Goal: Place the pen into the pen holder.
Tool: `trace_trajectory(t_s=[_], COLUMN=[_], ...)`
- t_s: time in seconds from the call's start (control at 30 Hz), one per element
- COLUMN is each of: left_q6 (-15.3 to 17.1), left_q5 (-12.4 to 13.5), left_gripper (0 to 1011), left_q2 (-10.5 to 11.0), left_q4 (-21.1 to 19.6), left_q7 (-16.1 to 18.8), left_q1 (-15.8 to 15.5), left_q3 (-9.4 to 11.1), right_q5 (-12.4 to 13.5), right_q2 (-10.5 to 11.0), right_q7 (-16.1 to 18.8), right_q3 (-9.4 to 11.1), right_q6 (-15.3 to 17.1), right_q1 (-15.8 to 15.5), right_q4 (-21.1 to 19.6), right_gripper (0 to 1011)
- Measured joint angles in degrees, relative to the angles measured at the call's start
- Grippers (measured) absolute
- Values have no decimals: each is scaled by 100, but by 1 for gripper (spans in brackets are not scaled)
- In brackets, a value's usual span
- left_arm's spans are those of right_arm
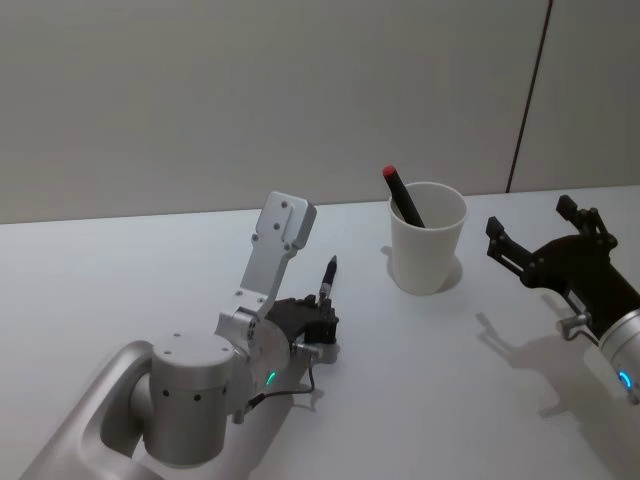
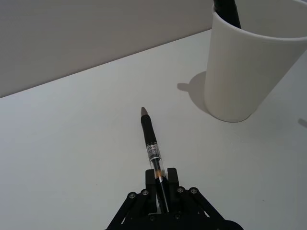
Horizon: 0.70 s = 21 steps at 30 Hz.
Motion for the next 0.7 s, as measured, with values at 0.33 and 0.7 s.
trace_trajectory(t_s=[0.33, 0.7], left_q6=[-4, -268], left_q5=[-2, 8], left_gripper=[129, 129], left_q2=[0, 53], left_q4=[0, -85], left_q7=[-5, 61], left_q1=[0, 70], left_q3=[0, -50], right_q5=[0, 0], right_q2=[0, 0], right_q7=[0, 0], right_q3=[0, 0], right_q6=[0, 0], right_q1=[0, 0], right_q4=[0, 0], right_gripper=[1001, 1002])
